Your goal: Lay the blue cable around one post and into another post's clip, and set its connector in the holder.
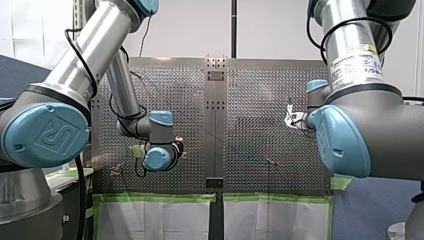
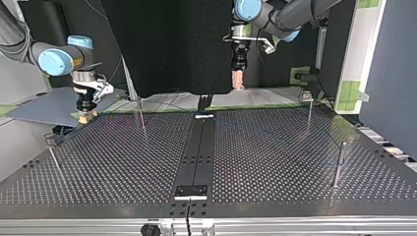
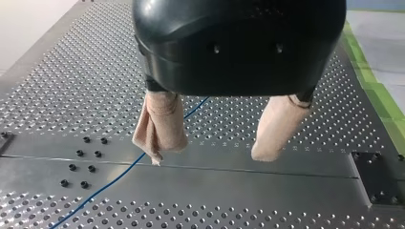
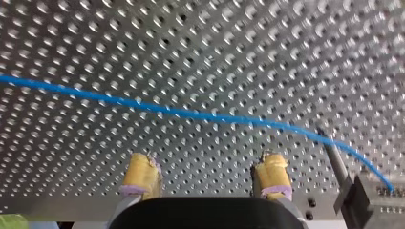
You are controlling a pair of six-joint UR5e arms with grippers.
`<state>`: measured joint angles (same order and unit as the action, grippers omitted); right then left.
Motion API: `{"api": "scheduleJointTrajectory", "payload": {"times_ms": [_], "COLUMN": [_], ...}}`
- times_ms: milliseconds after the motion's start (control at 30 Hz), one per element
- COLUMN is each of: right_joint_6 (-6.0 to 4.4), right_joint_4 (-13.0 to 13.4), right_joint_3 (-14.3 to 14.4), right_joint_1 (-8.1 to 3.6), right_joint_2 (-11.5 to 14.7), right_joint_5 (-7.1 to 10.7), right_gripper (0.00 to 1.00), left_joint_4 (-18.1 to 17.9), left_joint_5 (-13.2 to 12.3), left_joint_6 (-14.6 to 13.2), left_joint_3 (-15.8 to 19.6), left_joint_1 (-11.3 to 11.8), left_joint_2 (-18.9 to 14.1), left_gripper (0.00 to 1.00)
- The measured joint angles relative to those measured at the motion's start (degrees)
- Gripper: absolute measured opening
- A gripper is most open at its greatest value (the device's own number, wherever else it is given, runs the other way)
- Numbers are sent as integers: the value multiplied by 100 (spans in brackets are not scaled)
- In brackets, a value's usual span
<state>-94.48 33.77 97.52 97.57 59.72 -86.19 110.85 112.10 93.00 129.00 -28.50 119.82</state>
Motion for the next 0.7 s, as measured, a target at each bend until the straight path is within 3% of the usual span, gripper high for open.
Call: {"api": "scheduleJointTrajectory", "payload": {"times_ms": [233,633,700], "right_joint_6": [118,152,158], "right_joint_4": [215,371,433], "right_joint_3": [206,365,432], "right_joint_1": [414,1072,1165], "right_joint_2": [-7,-31,-36], "right_joint_5": [-414,-1052,-1092], "right_gripper": [100,100,100], "left_joint_4": [16,59,63], "left_joint_5": [4,0,0], "left_joint_6": [0,32,72], "left_joint_3": [0,-1,-1], "left_joint_1": [0,0,0], "left_joint_2": [0,0,0], "left_gripper": [100,100,100]}}
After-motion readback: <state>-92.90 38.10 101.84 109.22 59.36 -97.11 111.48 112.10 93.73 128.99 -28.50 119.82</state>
